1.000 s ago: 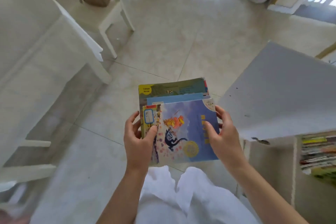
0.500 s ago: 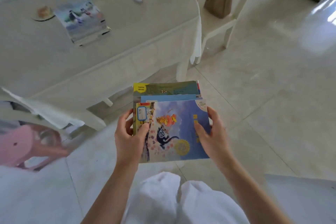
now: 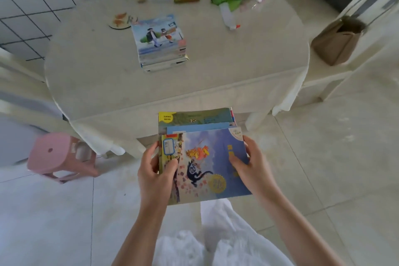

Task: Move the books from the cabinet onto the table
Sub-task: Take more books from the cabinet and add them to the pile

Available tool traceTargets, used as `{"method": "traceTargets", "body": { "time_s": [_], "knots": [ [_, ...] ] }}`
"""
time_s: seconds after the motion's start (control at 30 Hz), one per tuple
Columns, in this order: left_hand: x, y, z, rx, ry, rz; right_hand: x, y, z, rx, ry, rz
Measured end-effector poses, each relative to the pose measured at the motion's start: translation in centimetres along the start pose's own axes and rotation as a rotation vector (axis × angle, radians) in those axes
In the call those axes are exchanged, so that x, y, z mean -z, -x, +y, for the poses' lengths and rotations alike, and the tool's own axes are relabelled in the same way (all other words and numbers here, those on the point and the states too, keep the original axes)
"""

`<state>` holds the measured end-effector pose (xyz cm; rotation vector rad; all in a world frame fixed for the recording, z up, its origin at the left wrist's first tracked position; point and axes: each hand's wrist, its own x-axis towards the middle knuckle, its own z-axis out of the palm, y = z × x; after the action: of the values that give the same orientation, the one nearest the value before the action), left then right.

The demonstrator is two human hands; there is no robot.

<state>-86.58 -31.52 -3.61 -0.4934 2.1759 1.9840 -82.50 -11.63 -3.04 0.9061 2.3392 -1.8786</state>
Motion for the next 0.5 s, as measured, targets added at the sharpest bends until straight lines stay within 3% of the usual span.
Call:
{"method": "traceTargets", "body": {
  "time_s": [0.27, 0.4, 0.5],
  "knots": [
    [-6.2, -8.4, 4.2, -0.014, 0.088, 0.172, 0.9, -13.7, -6.1, 0.083, 0.110, -0.170],
    [-7.3, -14.5, 6.4, -0.047, 0.089, 0.234, -1.1, -20.4, -9.7, 0.038, 0.081, -0.229],
    [-7.4, -14.6, 7.0, -0.083, 0.065, 0.234, -1.0, -20.4, -10.4, -0.045, -0.026, -0.276]
  ]
}}
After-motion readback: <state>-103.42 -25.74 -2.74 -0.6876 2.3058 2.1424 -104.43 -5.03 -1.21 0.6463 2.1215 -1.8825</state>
